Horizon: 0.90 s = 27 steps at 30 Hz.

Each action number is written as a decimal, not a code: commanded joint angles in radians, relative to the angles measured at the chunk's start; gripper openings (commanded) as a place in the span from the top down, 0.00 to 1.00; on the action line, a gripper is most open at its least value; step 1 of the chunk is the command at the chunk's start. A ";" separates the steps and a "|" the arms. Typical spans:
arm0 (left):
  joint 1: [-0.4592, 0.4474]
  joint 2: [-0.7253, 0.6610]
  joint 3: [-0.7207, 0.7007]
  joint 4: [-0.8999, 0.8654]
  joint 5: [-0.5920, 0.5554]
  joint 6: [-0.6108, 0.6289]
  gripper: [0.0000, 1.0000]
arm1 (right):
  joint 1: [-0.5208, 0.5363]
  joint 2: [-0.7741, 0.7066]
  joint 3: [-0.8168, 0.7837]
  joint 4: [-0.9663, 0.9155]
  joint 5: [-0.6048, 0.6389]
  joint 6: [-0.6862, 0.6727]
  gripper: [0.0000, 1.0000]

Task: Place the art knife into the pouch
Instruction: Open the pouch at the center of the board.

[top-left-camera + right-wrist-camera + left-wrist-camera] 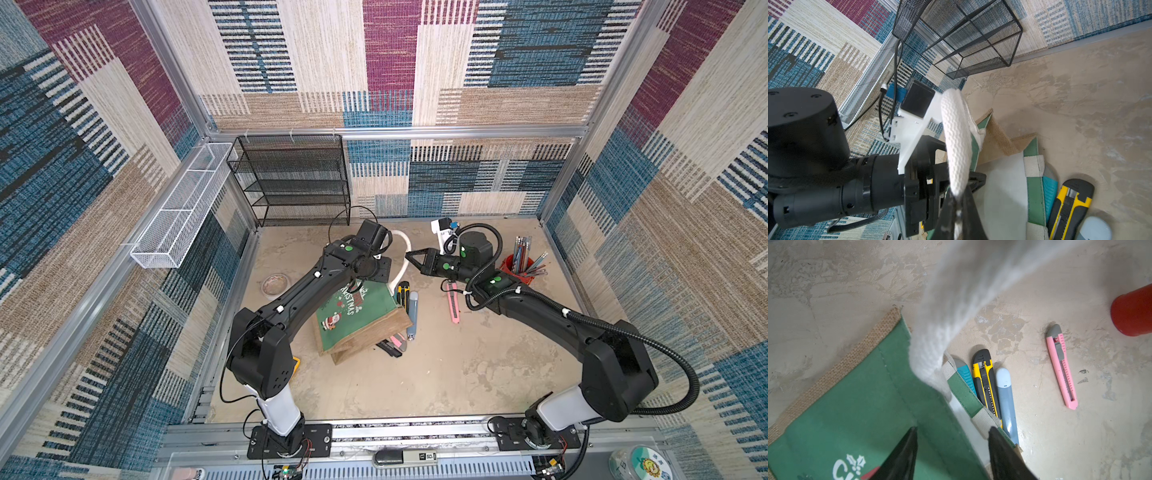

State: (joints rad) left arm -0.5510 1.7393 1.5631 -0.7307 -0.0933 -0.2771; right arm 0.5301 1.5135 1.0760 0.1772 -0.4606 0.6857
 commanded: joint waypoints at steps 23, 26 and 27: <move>0.000 0.044 0.096 -0.080 -0.077 0.061 1.00 | 0.003 0.019 0.011 0.072 -0.041 0.024 1.00; 0.000 0.034 0.101 -0.085 -0.074 0.068 1.00 | 0.003 0.015 0.003 0.070 -0.034 0.026 0.98; 0.000 0.030 0.101 -0.085 -0.071 0.070 1.00 | 0.003 0.014 0.000 0.070 -0.033 0.026 0.93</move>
State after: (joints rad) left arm -0.5518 1.7821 1.6550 -0.7891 -0.1543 -0.2382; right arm 0.5308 1.5333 1.0779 0.1978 -0.4881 0.7105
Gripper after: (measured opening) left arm 0.051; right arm 0.075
